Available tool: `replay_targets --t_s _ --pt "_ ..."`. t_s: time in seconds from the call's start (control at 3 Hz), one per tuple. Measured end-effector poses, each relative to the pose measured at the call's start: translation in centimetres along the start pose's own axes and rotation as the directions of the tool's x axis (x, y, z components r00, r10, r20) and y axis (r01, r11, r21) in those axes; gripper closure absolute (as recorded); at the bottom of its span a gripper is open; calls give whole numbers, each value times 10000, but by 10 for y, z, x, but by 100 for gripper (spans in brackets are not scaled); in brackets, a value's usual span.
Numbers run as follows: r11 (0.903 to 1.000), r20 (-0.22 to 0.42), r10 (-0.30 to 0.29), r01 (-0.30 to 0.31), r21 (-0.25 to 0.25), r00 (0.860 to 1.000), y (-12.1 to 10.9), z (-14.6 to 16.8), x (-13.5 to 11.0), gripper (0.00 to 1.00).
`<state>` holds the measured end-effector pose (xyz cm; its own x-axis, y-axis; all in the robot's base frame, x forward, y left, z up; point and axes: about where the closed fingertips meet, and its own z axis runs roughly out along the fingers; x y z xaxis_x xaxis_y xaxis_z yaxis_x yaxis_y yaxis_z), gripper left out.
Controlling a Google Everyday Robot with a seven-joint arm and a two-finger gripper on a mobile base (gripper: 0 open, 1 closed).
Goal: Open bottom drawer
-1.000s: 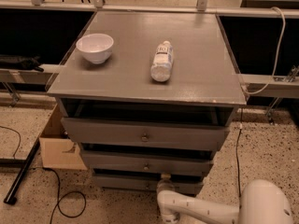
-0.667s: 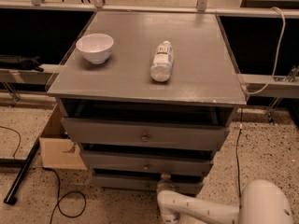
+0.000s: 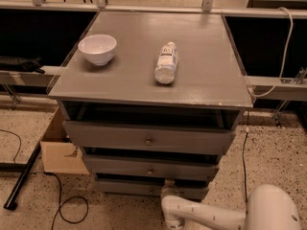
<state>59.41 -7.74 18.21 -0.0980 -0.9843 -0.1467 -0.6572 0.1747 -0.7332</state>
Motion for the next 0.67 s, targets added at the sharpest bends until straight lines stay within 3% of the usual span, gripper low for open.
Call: replay_targets --t_s 0.33,0.67 --pt "9999 -36 -121 121 3 9999 0 0 0 62" --pt "9943 -343 -1064 1059 -153 9937 9 -11 14 85"
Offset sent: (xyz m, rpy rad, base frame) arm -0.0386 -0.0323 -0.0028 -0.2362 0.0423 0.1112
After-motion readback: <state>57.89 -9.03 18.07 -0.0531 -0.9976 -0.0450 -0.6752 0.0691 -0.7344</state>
